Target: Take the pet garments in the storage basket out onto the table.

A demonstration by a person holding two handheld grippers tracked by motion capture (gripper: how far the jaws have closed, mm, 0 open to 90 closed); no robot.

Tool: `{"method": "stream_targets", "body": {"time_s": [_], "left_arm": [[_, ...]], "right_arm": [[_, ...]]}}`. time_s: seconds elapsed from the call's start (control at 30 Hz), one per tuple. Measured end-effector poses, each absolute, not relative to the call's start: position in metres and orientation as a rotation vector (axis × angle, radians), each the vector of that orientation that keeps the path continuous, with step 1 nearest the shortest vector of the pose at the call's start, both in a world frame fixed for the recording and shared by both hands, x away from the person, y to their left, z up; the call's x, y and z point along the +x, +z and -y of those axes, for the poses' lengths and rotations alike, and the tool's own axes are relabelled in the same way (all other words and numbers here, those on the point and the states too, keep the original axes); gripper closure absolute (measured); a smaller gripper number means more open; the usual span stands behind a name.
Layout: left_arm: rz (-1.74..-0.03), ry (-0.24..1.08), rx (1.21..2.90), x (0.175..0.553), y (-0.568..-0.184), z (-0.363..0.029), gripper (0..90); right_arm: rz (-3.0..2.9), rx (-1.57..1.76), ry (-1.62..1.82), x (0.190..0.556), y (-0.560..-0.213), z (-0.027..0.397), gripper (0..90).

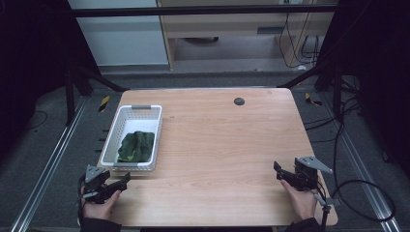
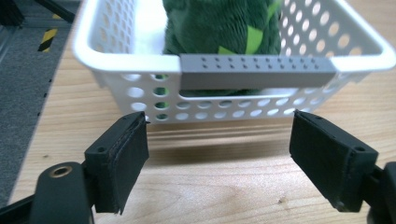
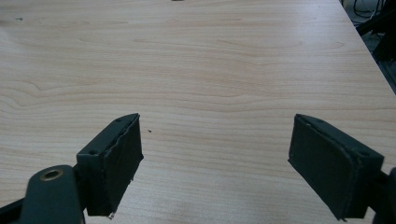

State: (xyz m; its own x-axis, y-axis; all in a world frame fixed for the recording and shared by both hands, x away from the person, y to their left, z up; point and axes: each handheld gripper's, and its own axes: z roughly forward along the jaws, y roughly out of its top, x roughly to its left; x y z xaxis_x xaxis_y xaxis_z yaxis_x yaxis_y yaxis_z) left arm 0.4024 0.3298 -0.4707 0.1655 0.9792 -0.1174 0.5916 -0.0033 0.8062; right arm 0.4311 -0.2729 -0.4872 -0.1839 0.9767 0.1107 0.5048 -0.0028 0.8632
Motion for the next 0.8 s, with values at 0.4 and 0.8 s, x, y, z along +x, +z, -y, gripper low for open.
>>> {"method": "stream_targets", "body": {"time_s": [0.4,0.8], "left_arm": [[-1.482,0.624,1.653,0.394,-0.455,-0.332,20.7],[-1.449,0.597,1.615,0.394,-0.433,-0.334,22.2]], "right_arm": [[-1.757,1.524,1.102,0.429,-0.487,0.270,16.6],[-1.785,1.499,1.099,0.427,-0.486,0.264,16.2]]}}
